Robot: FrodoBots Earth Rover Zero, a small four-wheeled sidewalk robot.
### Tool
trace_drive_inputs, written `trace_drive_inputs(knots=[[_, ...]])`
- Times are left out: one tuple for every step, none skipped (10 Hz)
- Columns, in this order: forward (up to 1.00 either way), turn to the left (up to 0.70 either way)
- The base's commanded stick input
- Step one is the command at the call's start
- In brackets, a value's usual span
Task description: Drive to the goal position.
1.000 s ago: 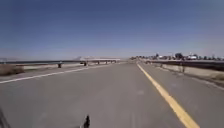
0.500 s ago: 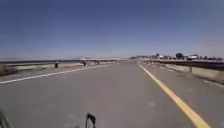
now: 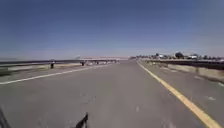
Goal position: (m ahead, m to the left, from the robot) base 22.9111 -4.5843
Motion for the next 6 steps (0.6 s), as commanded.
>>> trace_drive_inputs(knots=[[1.00,0.00],[1.00,-0.16],[1.00,-0.03],[1.00,0.00],[1.00,0.00],[1.00,0.00]])
